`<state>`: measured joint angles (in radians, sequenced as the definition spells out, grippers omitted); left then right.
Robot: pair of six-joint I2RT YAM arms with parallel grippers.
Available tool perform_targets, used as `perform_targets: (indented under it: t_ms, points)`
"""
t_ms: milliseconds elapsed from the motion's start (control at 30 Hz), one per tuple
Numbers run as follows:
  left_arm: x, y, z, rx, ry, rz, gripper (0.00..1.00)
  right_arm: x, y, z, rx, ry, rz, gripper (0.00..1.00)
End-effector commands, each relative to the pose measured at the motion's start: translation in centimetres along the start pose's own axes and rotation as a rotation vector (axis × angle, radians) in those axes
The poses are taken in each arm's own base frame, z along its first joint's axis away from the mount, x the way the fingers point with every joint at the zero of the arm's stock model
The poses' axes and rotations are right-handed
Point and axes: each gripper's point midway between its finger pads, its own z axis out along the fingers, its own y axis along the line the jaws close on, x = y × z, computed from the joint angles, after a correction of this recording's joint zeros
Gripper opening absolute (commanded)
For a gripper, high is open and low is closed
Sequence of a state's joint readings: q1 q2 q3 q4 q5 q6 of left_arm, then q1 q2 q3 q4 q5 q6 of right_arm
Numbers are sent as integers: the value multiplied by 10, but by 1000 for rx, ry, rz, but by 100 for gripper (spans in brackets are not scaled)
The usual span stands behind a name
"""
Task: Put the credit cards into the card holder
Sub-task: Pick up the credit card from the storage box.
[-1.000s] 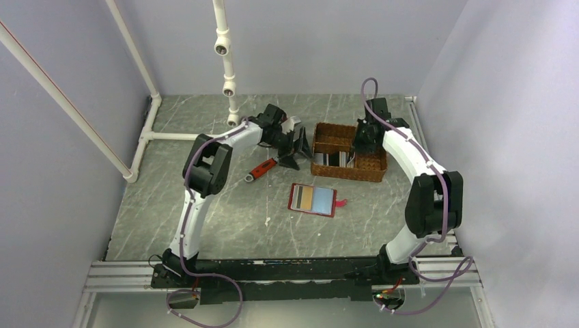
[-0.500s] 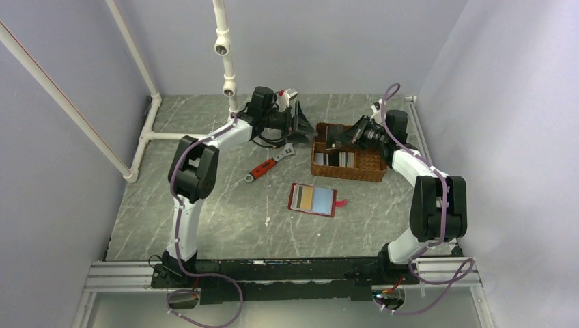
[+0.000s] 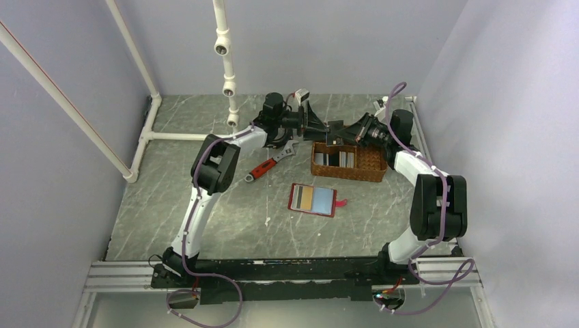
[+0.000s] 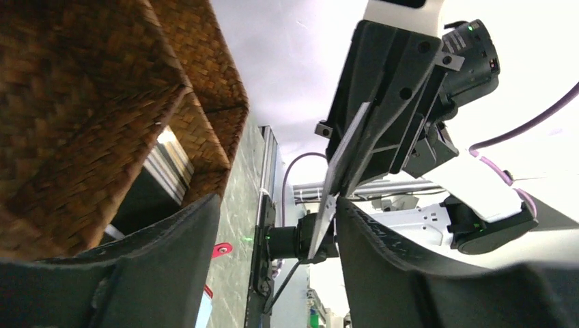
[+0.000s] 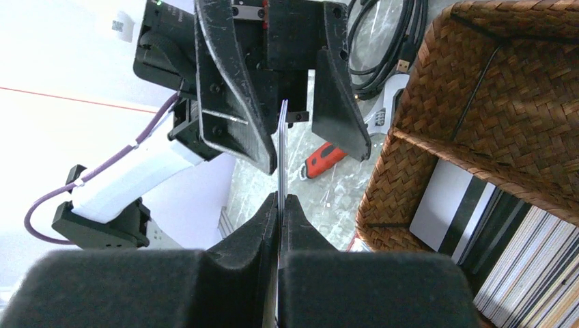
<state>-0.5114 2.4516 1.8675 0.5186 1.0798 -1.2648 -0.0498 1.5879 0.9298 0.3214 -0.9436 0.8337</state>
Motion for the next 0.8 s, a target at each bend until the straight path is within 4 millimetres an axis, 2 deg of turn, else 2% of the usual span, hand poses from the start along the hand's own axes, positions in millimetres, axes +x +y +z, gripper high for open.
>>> perform_targets:
  t_ms: [0,100,200,267,300,367,433,633,767]
  points:
    - [1,-37,13,102,30,108,64,-2,4,1,-45,3,-57,0]
    - [-1,-44,15,144,24,136,52,-1,-4,3,-21,18,-52,0]
    - [-3,-45,18,143,19,134,20,-1,-12,4,12,22,-47,0]
    - [-3,-36,20,110,18,145,3,-3,-20,2,81,25,-56,19]
    - [-4,-32,19,91,12,148,0,-5,-28,-1,145,23,-61,29]
    - [-3,-27,18,68,14,152,0,-9,-37,-9,253,6,-77,44]
    - [-3,-25,18,63,15,158,0,-10,-37,-15,293,-5,-88,52]
    - [-2,-18,19,49,16,145,0,-11,-30,-14,278,2,-107,55]
    - [-1,-10,19,16,18,135,0,-9,-22,-7,244,23,-131,52]
